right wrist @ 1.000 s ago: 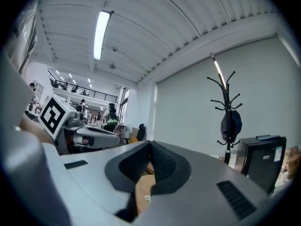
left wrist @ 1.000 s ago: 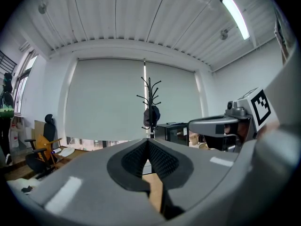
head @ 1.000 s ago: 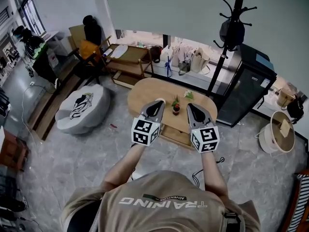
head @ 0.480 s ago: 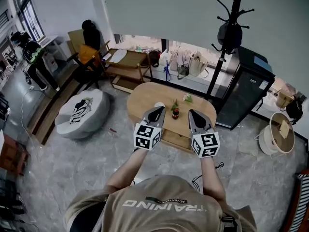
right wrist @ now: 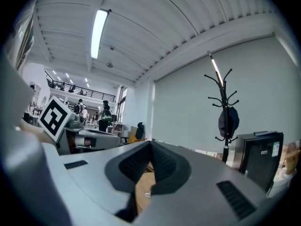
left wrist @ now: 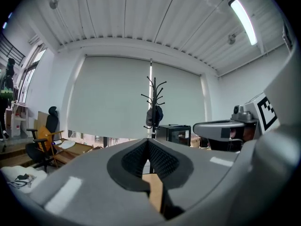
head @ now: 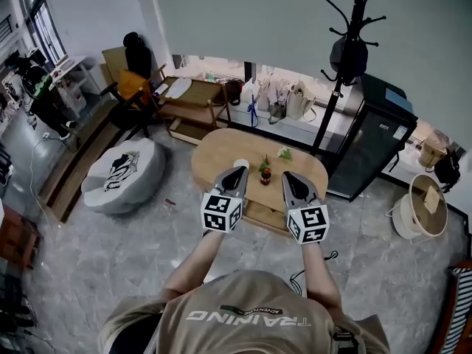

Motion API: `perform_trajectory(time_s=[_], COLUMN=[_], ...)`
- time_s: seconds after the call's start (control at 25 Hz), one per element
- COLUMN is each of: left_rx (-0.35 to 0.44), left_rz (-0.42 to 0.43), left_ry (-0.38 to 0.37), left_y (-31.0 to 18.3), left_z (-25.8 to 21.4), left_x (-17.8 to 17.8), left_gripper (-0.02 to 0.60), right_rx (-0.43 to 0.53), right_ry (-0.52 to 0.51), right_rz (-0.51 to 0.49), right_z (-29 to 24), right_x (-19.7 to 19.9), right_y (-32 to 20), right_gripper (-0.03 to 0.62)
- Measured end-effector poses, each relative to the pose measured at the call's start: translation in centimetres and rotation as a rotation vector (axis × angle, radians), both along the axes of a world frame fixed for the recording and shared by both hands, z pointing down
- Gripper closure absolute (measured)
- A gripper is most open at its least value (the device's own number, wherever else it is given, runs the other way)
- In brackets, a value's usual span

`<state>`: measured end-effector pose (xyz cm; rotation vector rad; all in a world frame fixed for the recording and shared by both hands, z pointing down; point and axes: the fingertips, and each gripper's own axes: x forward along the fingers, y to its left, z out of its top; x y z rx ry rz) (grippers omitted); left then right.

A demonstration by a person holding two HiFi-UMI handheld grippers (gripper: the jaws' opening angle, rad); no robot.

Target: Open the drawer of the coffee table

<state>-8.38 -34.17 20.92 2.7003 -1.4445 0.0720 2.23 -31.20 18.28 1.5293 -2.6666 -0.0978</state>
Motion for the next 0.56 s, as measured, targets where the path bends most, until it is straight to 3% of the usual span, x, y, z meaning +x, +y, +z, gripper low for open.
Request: perform_trajectory(time_s=[0.56], left_rx=[0.013], left_rz=[-0.02], left_ry=[0.002], left_y=[-0.4], left_z=[-0.3], left_x=[-1.5], left_gripper=[0.591], right_rx=[-0.001], right_ry=[0.0], right_rz=[-0.003], right_z=[0.5], right_x=[-0.4], right_y=[-0.5], right_gripper=[0.588])
